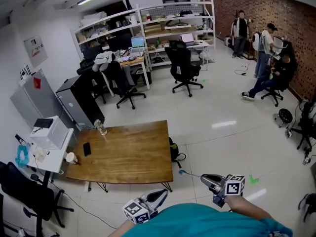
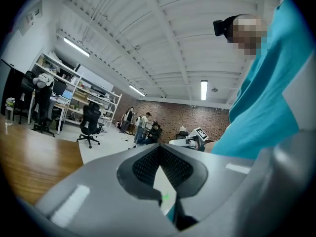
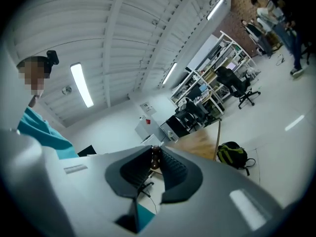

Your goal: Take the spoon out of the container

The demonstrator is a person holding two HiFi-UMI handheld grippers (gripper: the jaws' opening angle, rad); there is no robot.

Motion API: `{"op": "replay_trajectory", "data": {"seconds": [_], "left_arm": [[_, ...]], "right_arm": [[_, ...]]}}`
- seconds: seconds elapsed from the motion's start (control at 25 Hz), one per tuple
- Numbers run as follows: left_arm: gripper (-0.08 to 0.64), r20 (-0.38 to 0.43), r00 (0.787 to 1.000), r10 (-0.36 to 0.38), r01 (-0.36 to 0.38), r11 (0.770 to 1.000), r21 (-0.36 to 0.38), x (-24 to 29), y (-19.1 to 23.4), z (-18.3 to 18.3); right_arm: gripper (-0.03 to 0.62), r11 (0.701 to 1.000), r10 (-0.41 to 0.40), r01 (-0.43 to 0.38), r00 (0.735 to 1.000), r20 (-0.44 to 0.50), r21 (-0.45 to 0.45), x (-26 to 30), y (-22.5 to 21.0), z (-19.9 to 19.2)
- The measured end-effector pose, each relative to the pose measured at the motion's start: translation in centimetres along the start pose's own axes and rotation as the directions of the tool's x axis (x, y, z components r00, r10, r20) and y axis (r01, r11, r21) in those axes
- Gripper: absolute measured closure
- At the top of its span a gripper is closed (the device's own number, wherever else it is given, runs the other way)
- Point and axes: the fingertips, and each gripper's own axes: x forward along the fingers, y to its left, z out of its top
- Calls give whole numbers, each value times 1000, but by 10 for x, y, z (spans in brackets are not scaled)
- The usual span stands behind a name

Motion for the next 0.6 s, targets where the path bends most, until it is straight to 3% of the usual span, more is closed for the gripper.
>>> {"op": "replay_trajectory", "data": {"seconds": [0.2, 0.44, 0.6], "left_arm": [[560, 33, 999, -1, 1, 1000, -23, -10, 17, 9], [560, 25, 1000, -19, 19, 1000, 9, -14, 32, 13], [560, 31, 1000, -6, 7, 1000, -25, -11, 38, 8]], "right_arm": [[543, 1000, -9, 10, 1000, 16, -19, 15, 0, 5], [543, 999, -15, 15, 1000, 13, -32, 32, -1, 10], [543, 1000, -11, 12, 1000, 28, -22, 36, -4, 14]]}}
